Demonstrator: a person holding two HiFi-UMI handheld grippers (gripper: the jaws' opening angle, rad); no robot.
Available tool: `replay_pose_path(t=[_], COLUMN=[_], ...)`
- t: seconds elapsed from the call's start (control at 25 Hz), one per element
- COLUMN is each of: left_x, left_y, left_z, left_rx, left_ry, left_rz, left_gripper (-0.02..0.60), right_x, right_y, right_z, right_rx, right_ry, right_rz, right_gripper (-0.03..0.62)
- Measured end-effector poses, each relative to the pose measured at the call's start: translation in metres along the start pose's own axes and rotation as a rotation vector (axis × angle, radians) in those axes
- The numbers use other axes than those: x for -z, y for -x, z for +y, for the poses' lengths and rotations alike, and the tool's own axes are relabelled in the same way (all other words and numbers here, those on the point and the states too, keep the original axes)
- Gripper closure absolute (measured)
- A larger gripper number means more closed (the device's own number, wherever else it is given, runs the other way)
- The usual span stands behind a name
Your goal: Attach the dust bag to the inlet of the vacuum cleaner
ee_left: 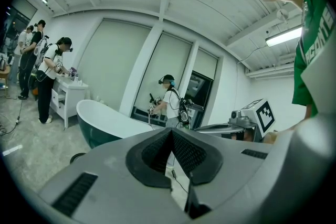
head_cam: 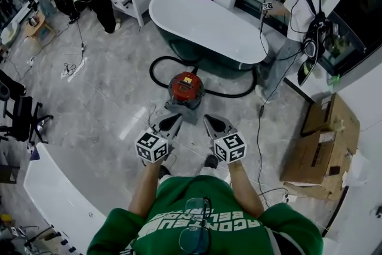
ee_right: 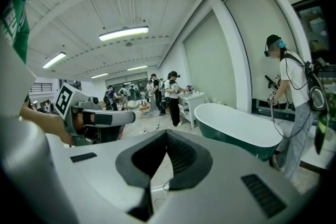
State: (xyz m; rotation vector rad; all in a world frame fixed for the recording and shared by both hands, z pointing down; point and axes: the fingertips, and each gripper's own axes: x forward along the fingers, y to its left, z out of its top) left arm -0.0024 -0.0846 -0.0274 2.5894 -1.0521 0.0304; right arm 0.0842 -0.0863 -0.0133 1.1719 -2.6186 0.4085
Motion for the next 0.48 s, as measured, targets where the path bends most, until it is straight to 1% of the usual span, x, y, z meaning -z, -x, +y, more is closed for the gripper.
replay_pose_path(t=[0.48], left_x=[0.0032], left_y=[0.0042], left_z=[-0.0038], left_rx=[0.005], left_ry=[0.002], left_rz=[0.012], left_gripper=[0.578], right_x=[0.0025], right_y=[0.0037], right_z=[0.0028], right_rx=[0.012], right_ry=[-0.019], right_rz=[-0.004], right_gripper=[0.586])
